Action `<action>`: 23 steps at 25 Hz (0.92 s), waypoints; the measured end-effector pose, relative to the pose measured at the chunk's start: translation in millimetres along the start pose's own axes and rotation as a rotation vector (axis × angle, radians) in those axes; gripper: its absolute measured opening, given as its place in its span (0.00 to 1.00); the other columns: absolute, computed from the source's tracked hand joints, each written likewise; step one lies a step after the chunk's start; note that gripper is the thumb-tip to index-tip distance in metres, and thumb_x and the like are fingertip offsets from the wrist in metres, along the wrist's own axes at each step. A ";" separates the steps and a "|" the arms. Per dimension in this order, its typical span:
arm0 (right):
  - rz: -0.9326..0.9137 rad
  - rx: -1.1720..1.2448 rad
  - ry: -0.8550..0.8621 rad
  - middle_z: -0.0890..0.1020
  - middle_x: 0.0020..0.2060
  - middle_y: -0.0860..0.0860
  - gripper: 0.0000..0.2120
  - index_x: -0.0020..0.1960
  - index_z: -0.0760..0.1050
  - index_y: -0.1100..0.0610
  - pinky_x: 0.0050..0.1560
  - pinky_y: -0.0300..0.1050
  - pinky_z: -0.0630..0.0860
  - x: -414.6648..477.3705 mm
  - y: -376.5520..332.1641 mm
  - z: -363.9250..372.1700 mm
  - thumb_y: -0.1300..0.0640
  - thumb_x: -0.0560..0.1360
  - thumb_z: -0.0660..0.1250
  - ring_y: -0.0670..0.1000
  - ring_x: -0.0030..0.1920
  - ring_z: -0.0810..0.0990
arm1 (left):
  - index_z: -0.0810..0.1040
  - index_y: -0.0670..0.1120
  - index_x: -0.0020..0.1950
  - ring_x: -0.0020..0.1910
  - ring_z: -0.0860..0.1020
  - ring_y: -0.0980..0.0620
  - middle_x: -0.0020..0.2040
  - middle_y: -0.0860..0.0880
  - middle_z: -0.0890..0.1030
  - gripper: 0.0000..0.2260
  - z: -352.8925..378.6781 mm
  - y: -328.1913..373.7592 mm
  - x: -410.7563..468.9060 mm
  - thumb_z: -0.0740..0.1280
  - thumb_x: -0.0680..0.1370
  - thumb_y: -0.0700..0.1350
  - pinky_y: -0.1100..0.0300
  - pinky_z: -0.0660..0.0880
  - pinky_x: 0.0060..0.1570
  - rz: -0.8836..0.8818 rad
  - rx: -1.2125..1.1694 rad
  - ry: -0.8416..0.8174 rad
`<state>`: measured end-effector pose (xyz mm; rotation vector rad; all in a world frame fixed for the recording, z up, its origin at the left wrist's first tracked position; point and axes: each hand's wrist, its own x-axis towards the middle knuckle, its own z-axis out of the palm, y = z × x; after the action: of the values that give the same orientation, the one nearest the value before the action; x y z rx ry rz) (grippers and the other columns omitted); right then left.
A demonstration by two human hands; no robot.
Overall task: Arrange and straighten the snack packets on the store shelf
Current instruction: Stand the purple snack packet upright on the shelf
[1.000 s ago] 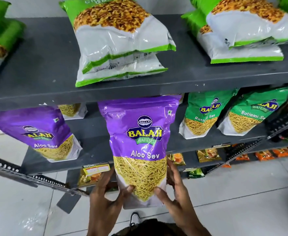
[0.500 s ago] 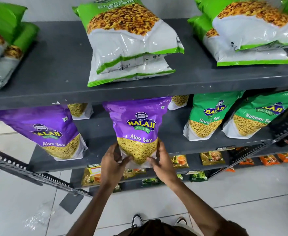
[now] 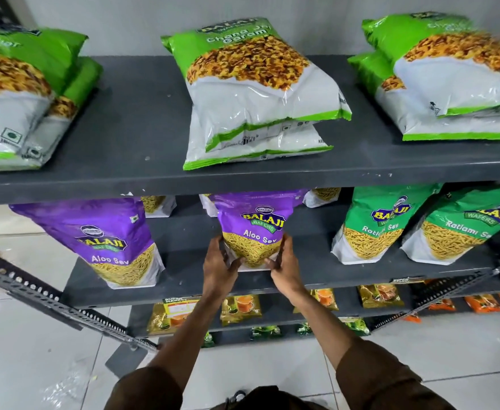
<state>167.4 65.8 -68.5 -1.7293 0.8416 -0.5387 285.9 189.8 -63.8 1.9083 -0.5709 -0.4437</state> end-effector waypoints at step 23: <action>-0.017 -0.010 -0.081 0.81 0.64 0.53 0.29 0.74 0.63 0.53 0.64 0.50 0.78 -11.4 -6.7 29.5 0.54 0.76 0.69 0.45 0.58 0.80 | 0.71 0.44 0.66 0.60 0.78 0.46 0.60 0.45 0.80 0.22 -23.0 -14.9 -4.3 0.72 0.74 0.41 0.58 0.70 0.54 -0.092 0.016 0.085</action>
<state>182.9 94.0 -70.7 -1.7569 0.7741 -0.4731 297.7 214.4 -68.5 1.9644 -0.4337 -0.4162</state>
